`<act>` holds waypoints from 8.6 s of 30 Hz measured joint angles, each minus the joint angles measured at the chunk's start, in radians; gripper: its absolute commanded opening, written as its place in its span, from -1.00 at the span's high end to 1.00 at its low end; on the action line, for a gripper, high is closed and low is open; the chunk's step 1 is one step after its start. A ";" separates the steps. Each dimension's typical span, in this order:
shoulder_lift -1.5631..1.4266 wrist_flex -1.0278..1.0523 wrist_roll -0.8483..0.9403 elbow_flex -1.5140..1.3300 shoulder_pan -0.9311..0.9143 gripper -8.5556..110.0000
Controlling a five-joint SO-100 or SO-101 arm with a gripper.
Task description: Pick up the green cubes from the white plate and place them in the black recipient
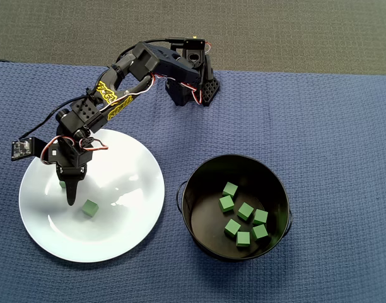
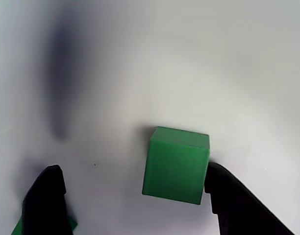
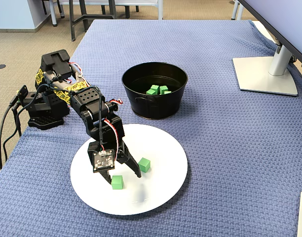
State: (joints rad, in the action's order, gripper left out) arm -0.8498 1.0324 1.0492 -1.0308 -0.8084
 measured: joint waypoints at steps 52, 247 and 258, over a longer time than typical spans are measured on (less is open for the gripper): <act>-0.764 0.017 -0.769 -0.483 1.043 0.59; -1.870 0.204 -0.908 -1.066 0.727 0.86; -2.174 0.265 -0.904 -1.440 0.640 0.86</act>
State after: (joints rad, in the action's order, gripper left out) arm -3.0235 1.2977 0.1457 -2.4712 -0.1687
